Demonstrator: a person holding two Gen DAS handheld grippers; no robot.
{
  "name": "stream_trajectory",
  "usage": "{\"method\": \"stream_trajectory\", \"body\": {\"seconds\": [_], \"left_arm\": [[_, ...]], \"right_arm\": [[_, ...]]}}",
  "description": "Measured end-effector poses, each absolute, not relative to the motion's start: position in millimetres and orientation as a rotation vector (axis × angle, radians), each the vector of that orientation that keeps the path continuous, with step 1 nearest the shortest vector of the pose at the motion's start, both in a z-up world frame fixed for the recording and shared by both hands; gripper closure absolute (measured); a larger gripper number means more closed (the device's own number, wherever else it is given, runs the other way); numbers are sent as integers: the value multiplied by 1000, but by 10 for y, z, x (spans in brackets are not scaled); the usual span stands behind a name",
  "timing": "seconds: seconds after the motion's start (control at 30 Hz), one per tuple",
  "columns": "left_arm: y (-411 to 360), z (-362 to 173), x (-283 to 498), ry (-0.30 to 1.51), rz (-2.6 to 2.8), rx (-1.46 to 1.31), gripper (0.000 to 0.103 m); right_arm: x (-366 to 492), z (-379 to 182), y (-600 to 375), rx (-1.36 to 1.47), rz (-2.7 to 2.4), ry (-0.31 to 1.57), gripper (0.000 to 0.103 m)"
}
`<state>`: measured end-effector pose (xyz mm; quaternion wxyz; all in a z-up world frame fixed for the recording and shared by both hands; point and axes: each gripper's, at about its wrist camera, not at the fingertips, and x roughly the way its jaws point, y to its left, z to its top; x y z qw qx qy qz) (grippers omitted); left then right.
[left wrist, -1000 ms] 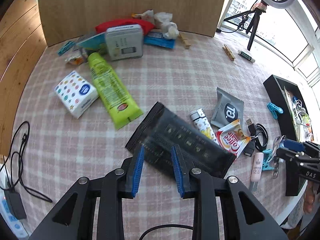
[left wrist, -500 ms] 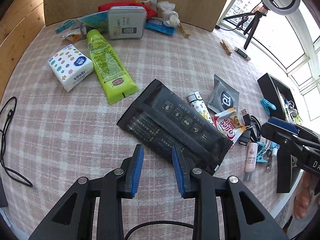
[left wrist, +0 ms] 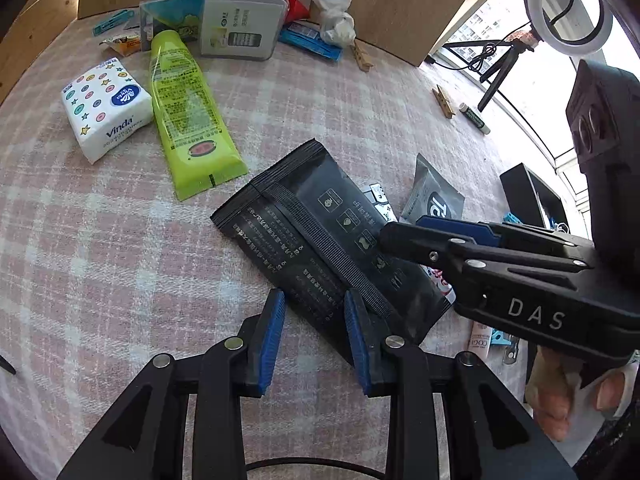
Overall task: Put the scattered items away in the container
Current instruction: 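Grasp the black pouch with the right tool while the left tool holds it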
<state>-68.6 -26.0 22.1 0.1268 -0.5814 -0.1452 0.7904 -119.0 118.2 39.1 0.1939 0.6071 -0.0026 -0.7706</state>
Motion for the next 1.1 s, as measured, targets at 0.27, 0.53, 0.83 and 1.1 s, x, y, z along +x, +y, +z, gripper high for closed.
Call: {"method": "stream_trajectory", "body": {"seconds": [0.27,0.53,0.83,1.1], "left_arm": [[-154,206,-734,-451,2284,-1702,67],[-17,282,-707,-474,2277,-1666,72],[-152,277,-674,-478,2344,-1735,64],[-152,179,-684,-581,2254,-1678,60]], "right_arm": [[-1206,317,1284,1737,-2092,-141,64],[-1135,357,1255,1743,-2106,-154,70],[-1073,445,1292,1735,-2131,-167,80],[-1099,357,1283,1755,-2110,-171,79]]}}
